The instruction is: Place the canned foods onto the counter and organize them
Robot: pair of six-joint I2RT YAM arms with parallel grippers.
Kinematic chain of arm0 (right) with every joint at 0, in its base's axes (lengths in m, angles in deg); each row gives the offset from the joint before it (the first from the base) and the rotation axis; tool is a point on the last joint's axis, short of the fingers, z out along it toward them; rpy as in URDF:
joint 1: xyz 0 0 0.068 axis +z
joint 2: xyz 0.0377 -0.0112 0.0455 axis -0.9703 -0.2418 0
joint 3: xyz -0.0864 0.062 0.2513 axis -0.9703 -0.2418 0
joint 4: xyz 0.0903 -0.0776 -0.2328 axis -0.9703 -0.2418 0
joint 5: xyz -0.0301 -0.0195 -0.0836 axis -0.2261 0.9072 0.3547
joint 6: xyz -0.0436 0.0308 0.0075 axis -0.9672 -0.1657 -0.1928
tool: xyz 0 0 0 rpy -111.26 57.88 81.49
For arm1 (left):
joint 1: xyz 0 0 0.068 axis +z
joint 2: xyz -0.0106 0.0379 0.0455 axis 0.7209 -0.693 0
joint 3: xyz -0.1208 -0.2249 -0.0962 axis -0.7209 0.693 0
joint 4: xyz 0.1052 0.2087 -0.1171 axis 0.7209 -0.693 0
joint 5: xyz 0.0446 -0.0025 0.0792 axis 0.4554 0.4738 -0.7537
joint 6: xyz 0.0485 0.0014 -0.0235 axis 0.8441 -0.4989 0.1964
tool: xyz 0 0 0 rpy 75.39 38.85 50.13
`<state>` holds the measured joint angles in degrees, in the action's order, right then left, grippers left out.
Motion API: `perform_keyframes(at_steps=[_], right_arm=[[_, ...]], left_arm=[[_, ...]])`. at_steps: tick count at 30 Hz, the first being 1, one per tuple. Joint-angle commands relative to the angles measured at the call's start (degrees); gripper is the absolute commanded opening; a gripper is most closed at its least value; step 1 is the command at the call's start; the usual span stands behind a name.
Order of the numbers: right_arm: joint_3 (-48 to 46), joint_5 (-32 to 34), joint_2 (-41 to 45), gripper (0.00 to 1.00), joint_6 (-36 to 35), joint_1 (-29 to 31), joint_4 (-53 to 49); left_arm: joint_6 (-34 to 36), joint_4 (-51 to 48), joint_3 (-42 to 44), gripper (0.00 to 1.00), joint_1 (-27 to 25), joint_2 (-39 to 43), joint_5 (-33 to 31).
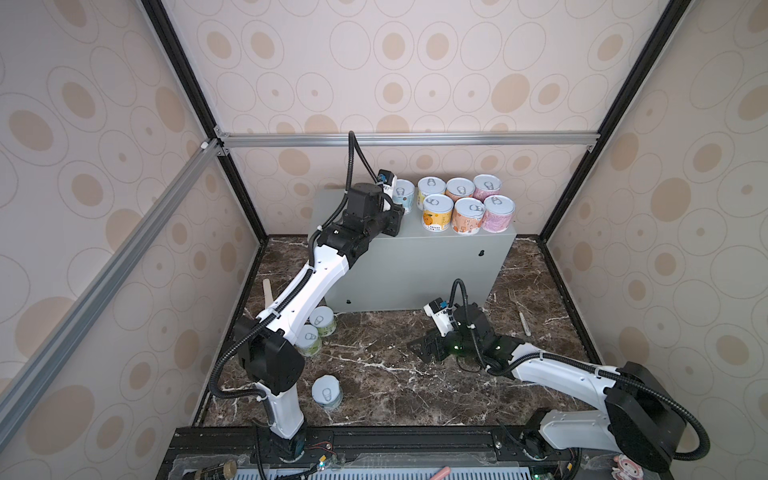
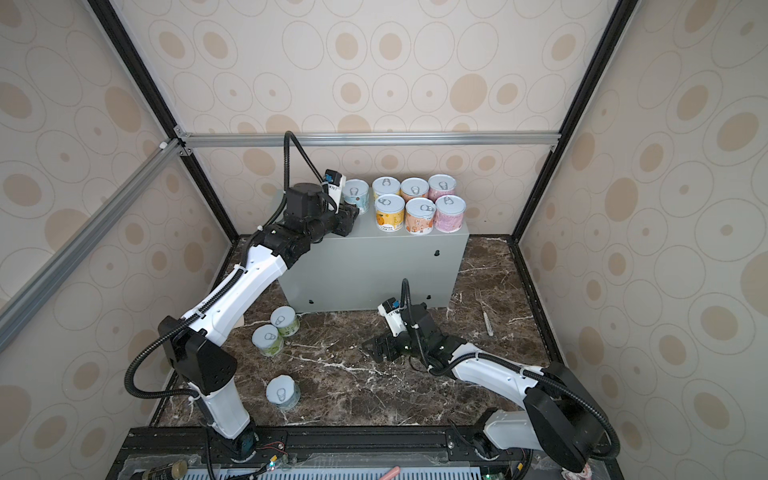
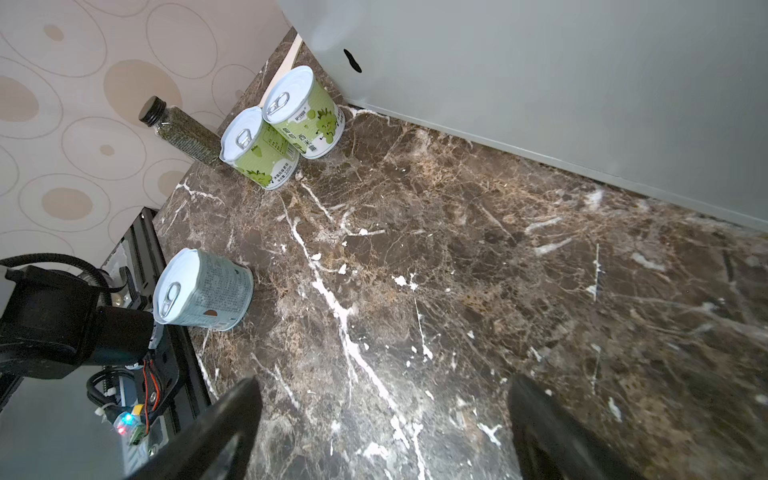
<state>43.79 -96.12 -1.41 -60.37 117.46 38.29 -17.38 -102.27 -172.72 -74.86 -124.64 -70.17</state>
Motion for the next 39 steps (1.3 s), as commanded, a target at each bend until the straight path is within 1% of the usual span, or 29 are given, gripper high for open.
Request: perform_keyframes(at_steps=[1, 7, 16, 24, 29, 32, 36, 39], right_arm=[[0.35, -0.27, -0.69, 0.95, -0.40, 0.03, 0.78], [0.48, -0.27, -1.13, 0.95, -0.45, 0.04, 0.75], [0.79, -0.32, -1.56, 0.95, -0.54, 0.02, 0.55], [0.88, -0.11, -1.12, 0.95, -0.80, 0.05, 0.08], [0.34, 1.30, 0.17, 0.95, -2.52, 0.14, -0.85], [1.21, 2.49, 0.49, 0.95, -4.28, 1.57, -2.79], [3.85, 8.17, 1.12, 0.95, -7.60, 6.38, -7.22], [5.76, 10.85, 0.86, 0.95, -8.45, 9.48, -9.33]], left_arm=[[1.42, 0.58, -3.41, 0.51, -0.42, -1.09, 0.35], [1.69, -0.37, -6.14, 0.51, -0.49, -3.16, 0.82], [1.82, -0.88, -7.43, 0.51, -0.65, -3.87, 1.08], [1.08, -1.03, -5.77, 0.56, -0.69, -1.45, -0.12], [0.82, -0.51, -3.47, 0.61, -0.71, 1.70, -0.70], [0.72, -0.38, -1.73, 0.64, -0.71, 4.16, -1.01], [0.50, 0.07, 1.59, 0.72, -0.71, 8.60, -1.29], [0.29, 0.46, 5.03, 0.77, -0.71, 12.46, -1.96]])
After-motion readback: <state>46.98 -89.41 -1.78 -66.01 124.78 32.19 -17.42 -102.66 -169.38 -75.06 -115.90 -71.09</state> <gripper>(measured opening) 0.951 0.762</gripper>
